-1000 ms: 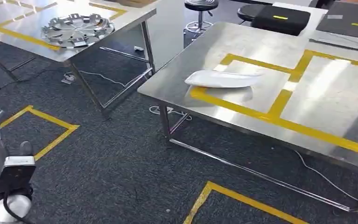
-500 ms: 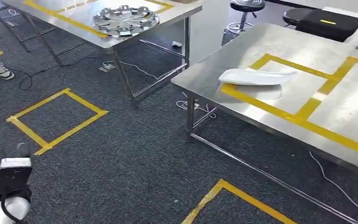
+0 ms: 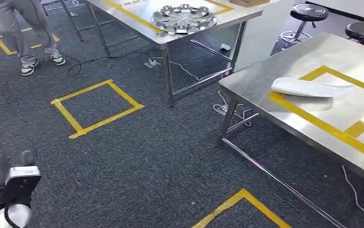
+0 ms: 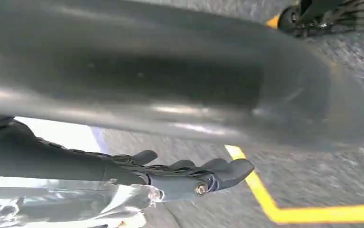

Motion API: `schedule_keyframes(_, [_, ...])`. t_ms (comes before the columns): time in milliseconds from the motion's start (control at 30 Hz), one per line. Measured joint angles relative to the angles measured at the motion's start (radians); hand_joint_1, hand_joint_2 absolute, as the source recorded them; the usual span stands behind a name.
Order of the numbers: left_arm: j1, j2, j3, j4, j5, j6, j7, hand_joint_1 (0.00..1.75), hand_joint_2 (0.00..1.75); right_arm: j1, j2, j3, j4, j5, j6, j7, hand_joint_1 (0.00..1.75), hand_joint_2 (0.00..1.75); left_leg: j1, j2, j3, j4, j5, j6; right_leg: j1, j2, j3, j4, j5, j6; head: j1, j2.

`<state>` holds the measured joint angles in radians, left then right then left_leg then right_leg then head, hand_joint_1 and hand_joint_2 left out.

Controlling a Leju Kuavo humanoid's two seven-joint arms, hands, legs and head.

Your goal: Take the parts from the cabinet and place them on the table.

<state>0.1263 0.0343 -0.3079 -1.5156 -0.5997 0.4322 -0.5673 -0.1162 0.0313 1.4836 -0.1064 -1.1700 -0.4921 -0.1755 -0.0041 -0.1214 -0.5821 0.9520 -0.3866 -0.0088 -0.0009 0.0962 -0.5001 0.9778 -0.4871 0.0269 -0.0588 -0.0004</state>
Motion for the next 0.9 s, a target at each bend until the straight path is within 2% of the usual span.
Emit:
schedule_keyframes(67, [0.012, 0.0, -0.002, 0.0, -0.008, 0.007, 0.007, 0.0, 0.0, -0.001, 0.0, 0.0, 0.0, 0.0, -0.001, 0.001, 0.0, 0.0, 0.004, -0.026, -0.01, -0.002, 0.011, -0.015, 0.004, -0.023, 0.0, 0.002, 0.007, -0.011, -0.002, 0.0])
schedule_keyframes(100, [0.017, 0.003, -0.003, 0.0, -0.009, 0.008, 0.007, 0.0, 0.0, -0.002, 0.003, 0.0, 0.0, 0.0, -0.002, 0.001, 0.0, 0.0, 0.006, -0.025, -0.015, 0.003, 0.009, -0.017, -0.007, -0.042, 0.001, -0.007, 0.016, -0.019, 0.0, 0.0])
schedule_keyframes(133, [0.019, 0.004, -0.003, 0.0, -0.01, 0.011, 0.008, 0.0, 0.0, -0.003, 0.002, 0.0, 0.0, 0.0, -0.005, 0.0, 0.0, 0.0, -0.002, 0.033, -0.031, 0.032, -0.021, -0.021, -0.004, -0.054, -0.001, -0.009, 0.019, -0.023, -0.007, 0.0])
schedule_keyframes(167, [0.016, 0.005, -0.003, 0.0, -0.011, 0.011, 0.009, 0.0, 0.0, -0.002, 0.002, 0.0, 0.0, 0.002, -0.005, 0.0, 0.0, 0.0, -0.001, 0.074, -0.063, 0.099, -0.066, -0.028, -0.003, -0.071, -0.004, -0.009, 0.021, -0.026, -0.014, 0.0])
schedule_keyframes(200, [0.016, 0.005, -0.005, 0.0, -0.013, 0.013, 0.01, 0.0, 0.0, 0.001, 0.002, 0.0, 0.0, 0.002, -0.005, 0.0, 0.0, 0.0, 0.001, 0.095, -0.104, 0.188, -0.111, -0.034, -0.002, -0.088, -0.006, -0.009, 0.021, -0.026, -0.012, 0.0])
schedule_keyframes(233, [0.018, 0.005, -0.006, 0.0, -0.023, 0.02, 0.016, 0.0, 0.0, 0.003, 0.002, 0.0, 0.0, 0.006, -0.008, -0.002, 0.0, 0.0, 0.003, 0.104, -0.138, 0.264, -0.143, -0.038, -0.002, -0.104, -0.009, -0.008, 0.021, -0.026, -0.013, 0.0])
schedule_keyframes(267, [0.021, 0.006, -0.007, 0.0, -0.032, 0.03, 0.02, 0.0, 0.0, 0.005, 0.002, 0.0, 0.0, 0.012, -0.011, -0.003, 0.0, 0.0, 0.006, 0.108, -0.163, 0.324, -0.16, -0.041, -0.002, -0.122, -0.012, -0.007, 0.021, -0.025, -0.013, 0.0])
schedule_keyframes(300, [0.023, 0.008, -0.007, 0.0, -0.035, 0.034, 0.023, 0.0, 0.0, 0.005, 0.002, 0.0, 0.0, 0.015, -0.016, -0.005, 0.0, 0.0, 0.008, 0.109, -0.16, 0.325, -0.15, -0.043, -0.002, -0.138, -0.012, -0.007, 0.021, -0.025, -0.013, 0.0])
schedule_keyframes(333, [0.024, 0.009, -0.007, 0.0, -0.035, 0.036, 0.027, 0.0, 0.0, 0.004, 0.002, 0.0, 0.0, 0.014, -0.019, -0.007, 0.0, 0.0, 0.012, 0.112, -0.133, 0.283, -0.119, -0.045, -0.002, -0.153, -0.012, -0.007, 0.021, -0.025, -0.013, 0.0])
schedule_keyframes(367, [0.025, 0.01, -0.007, 0.0, -0.035, 0.037, 0.028, 0.0, 0.0, 0.003, 0.002, 0.0, 0.0, 0.014, -0.02, -0.009, 0.0, 0.0, 0.013, 0.121, -0.085, 0.201, -0.078, -0.045, -0.002, -0.167, -0.011, -0.007, 0.02, -0.023, -0.012, 0.0])
schedule_keyframes(400, [0.025, 0.01, -0.007, 0.0, -0.035, 0.037, 0.028, 0.0, 0.0, 0.002, 0.003, 0.0, 0.0, 0.013, -0.02, -0.01, 0.0, 0.0, 0.013, 0.144, -0.029, 0.108, -0.042, -0.045, -0.003, -0.178, -0.008, -0.007, 0.018, -0.019, -0.013, 0.0])
schedule_keyframes(433, [0.024, 0.01, -0.007, 0.0, -0.035, 0.038, 0.028, 0.0, 0.0, 0.001, 0.002, 0.0, 0.0, 0.012, -0.02, -0.01, 0.0, 0.0, 0.012, 0.209, 0.023, 0.027, -0.027, -0.047, 0.002, -0.188, -0.003, -0.006, 0.015, -0.012, -0.013, 0.0])
schedule_keyframes(467, [0.019, 0.009, -0.009, 0.001, -0.035, 0.038, 0.028, 0.0, 0.0, 0.002, 0.001, 0.0, 0.001, 0.011, -0.02, -0.011, 0.0, 0.0, 0.003, 0.224, 0.028, 0.006, -0.036, -0.036, 0.011, -0.196, -0.01, 0.003, 0.008, -0.004, -0.017, 0.0])
schedule_keyframes(500, [0.02, 0.008, -0.011, 0.001, -0.035, 0.039, 0.029, 0.0, 0.0, 0.001, 0.001, 0.0, 0.001, 0.011, -0.02, -0.011, 0.0, 0.0, 0.005, 0.204, 0.022, 0.011, -0.036, -0.019, 0.012, -0.207, -0.006, 0.0, 0.007, -0.001, -0.007, 0.0])
schedule_keyframes(567, [0.02, 0.008, -0.013, 0.005, -0.036, 0.042, 0.031, 0.0, 0.0, 0.001, 0.001, 0.0, 0.001, 0.005, -0.02, -0.013, 0.0, 0.0, -0.001, 0.182, 0.015, 0.013, -0.036, -0.006, 0.009, -0.231, 0.002, -0.004, 0.007, 0.009, -0.007, 0.0])
schedule_keyframes(600, [0.02, 0.008, -0.014, 0.005, -0.037, 0.042, 0.031, 0.0, 0.0, 0.0, 0.001, 0.0, 0.001, 0.003, -0.02, -0.013, 0.0, 0.0, 0.002, 0.167, 0.015, 0.01, -0.03, 0.003, 0.006, -0.235, 0.0, -0.002, 0.001, 0.017, -0.007, 0.0])
schedule_keyframes(633, [0.019, 0.005, -0.015, 0.005, -0.037, 0.045, 0.031, 0.0, 0.0, -0.001, 0.001, 0.0, 0.001, 0.001, -0.02, -0.013, 0.0, 0.0, 0.006, 0.157, 0.014, 0.009, -0.028, 0.008, 0.001, -0.17, -0.01, 0.022, -0.022, 0.024, -0.002, 0.0])
schedule_keyframes(667, [0.016, 0.003, -0.016, 0.006, -0.038, 0.045, 0.031, 0.0, 0.0, 0.0, 0.001, 0.0, 0.001, -0.002, -0.02, -0.014, 0.0, 0.0, 0.006, 0.146, 0.013, 0.01, -0.027, 0.016, 0.0, -0.128, -0.036, 0.085, -0.061, 0.024, 0.0, 0.0])
schedule_keyframes(700, [0.013, 0.003, -0.018, 0.006, -0.038, 0.046, 0.031, 0.0, 0.0, 0.003, 0.001, 0.0, 0.001, -0.003, -0.02, -0.013, 0.0, 0.0, 0.005, 0.134, 0.012, 0.01, -0.027, 0.02, 0.0, -0.108, -0.076, 0.172, -0.103, 0.023, 0.001, 0.0])
schedule_keyframes(733, [0.012, 0.002, -0.02, 0.007, -0.038, 0.047, 0.031, 0.0, 0.0, 0.007, 0.001, 0.0, 0.001, -0.004, -0.021, -0.013, 0.0, 0.0, 0.003, 0.118, 0.011, 0.01, -0.027, 0.021, 0.001, -0.101, -0.118, 0.259, -0.137, 0.024, 0.003, 0.0])
schedule_keyframes(767, [0.013, 0.001, -0.024, 0.009, -0.038, 0.046, 0.031, 0.0, 0.0, 0.011, 0.002, 0.0, 0.001, -0.005, -0.021, -0.013, 0.0, 0.0, 0.001, 0.104, 0.01, 0.01, -0.026, 0.022, 0.001, -0.099, -0.152, 0.323, -0.155, 0.022, 0.003, 0.0])
schedule_keyframes(800, [0.013, 0.001, -0.026, 0.01, -0.037, 0.046, 0.031, 0.0, 0.0, 0.014, 0.002, 0.0, 0.001, -0.006, -0.021, -0.013, 0.0, 0.0, 0.0, 0.087, 0.01, 0.01, -0.025, 0.023, 0.001, -0.098, -0.167, 0.341, -0.148, 0.02, 0.003, 0.0])
schedule_keyframes(833, [0.013, 0.0, -0.027, 0.012, -0.036, 0.046, 0.031, 0.0, 0.0, 0.015, 0.002, 0.0, 0.001, -0.006, -0.021, -0.013, 0.0, 0.0, -0.001, 0.07, 0.011, 0.011, -0.025, 0.023, 0.001, -0.096, -0.155, 0.303, -0.111, 0.016, 0.003, 0.0])
schedule_keyframes(867, [0.013, 0.0, -0.029, 0.013, -0.032, 0.046, 0.032, 0.0, 0.0, 0.014, 0.001, 0.0, 0.001, -0.006, -0.021, -0.013, 0.0, 0.0, -0.001, 0.053, 0.011, 0.013, -0.024, 0.022, 0.001, -0.091, -0.122, 0.223, -0.059, 0.012, 0.003, 0.0])
schedule_keyframes(900, [0.013, 0.0, -0.031, 0.014, -0.028, 0.046, 0.032, 0.0, 0.0, 0.014, 0.001, 0.0, 0.001, -0.006, -0.021, -0.013, 0.0, 0.0, -0.001, 0.039, 0.012, 0.015, -0.024, 0.021, 0.0, -0.074, -0.078, 0.125, -0.008, 0.007, 0.004, 0.0])
